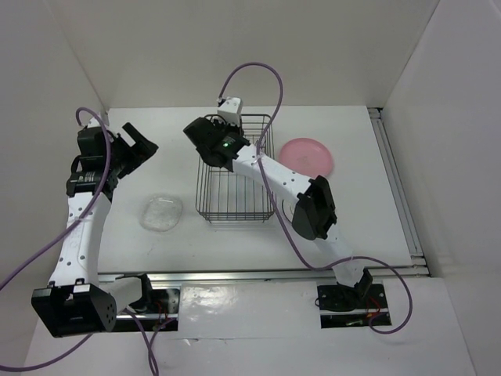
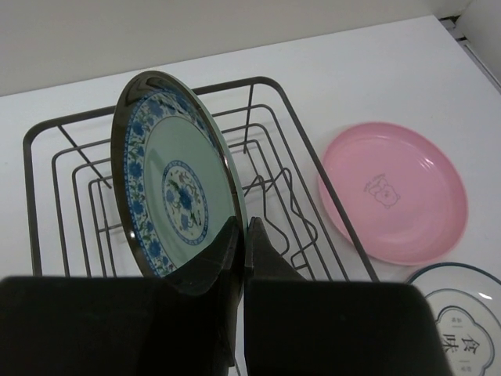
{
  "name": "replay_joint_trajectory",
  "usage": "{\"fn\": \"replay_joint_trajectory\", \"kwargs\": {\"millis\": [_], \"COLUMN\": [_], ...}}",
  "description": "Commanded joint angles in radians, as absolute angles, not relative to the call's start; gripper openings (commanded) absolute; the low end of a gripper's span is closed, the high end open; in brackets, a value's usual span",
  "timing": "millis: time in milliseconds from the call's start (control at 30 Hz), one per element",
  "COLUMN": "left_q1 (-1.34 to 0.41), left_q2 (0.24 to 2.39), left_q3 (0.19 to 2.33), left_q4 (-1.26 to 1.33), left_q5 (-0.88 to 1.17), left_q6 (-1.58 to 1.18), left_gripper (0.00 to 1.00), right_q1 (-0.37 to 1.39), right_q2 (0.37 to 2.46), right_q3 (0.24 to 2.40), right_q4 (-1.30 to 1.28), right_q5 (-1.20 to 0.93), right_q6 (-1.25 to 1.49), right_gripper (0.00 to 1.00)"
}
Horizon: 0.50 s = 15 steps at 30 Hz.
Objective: Load the plates into the dish rack
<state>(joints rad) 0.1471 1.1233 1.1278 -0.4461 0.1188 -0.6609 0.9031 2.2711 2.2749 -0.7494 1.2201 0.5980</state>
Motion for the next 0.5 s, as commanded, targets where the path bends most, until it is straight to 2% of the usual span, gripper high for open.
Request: {"fn": "replay_joint_trajectory", "kwargs": {"millis": [0,467], "left_q1": [0.158,0.158], "left_q2": [1.118,1.118], "left_q3": [1.167,1.167], "left_q4": [-0.431,-0.422], "left_q5": [0.144,0.183], "left_q6": [-0.658,-0.658], "left_gripper": [1.0,1.0], "right_q1": [0.913,0.913], "right_q2": [2.295,2.349], "right_q3": [2.35,2.349], "right_q4": [-0.762,-0.655], "right_q5": [1.278,1.246], "right_q6": [0.641,0.58], "right_gripper": [0.0,0.0]}}
